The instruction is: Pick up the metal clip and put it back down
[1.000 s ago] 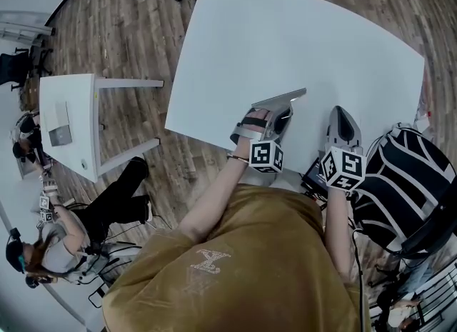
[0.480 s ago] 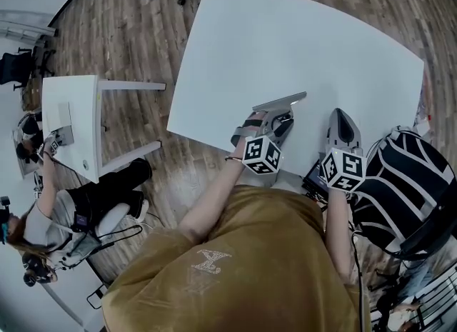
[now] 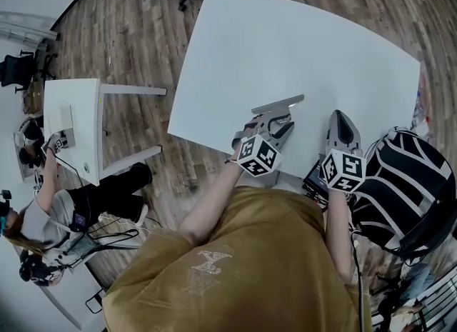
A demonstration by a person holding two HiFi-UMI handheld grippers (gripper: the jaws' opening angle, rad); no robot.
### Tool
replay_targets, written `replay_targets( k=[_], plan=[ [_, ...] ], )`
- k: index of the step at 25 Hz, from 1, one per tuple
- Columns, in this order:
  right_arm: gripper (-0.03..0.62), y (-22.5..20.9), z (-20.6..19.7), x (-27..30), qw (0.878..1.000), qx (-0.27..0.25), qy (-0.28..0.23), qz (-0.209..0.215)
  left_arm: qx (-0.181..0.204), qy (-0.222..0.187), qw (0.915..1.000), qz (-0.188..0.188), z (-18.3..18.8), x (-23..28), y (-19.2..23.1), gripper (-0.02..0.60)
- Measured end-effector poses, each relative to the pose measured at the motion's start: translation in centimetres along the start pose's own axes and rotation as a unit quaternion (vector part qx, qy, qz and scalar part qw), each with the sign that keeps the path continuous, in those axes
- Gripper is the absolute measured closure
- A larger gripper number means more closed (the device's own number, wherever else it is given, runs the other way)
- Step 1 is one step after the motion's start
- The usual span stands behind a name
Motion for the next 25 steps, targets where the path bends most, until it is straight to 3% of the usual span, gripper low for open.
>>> replay_targets(
  k=[5, 9, 15, 25],
  plan=[
    [0.586, 0.7, 0.1, -0.7, 1.0, -0.003, -0.006, 0.007, -0.053, -0.036, 0.9978, 0.015, 0.9, -0.8, 0.7, 0.492],
    [0.586, 1.3, 0.5, -1.3, 1.0, -0.004, -0.012, 0.017, -0.069, -0.049, 0.9949, 0.056, 1.5, -1.8, 1.5, 0.565],
    [0.586, 1.8, 1.0, -2.0, 0.999, -0.006, -0.017, 0.031, -0.128, -0.081, 0.9839, 0.095, 2.1, -3.1, 2.7, 0.574],
    [0.586, 2.0, 4.3, -4.1, 0.997, 0.005, -0.066, 0.044, -0.11, -0.148, 0.9738, 0.134, 6.5, -5.9, 4.5, 0.574]
  ],
)
Point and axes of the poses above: the fingertips, and each gripper's own axes: x forward along the fingers, y to its left, z out of its top, the point moved 7 cm from there along -x, backward along the fingers, and after that the axes turned 11 degrees about x, right-handed, at the moved point
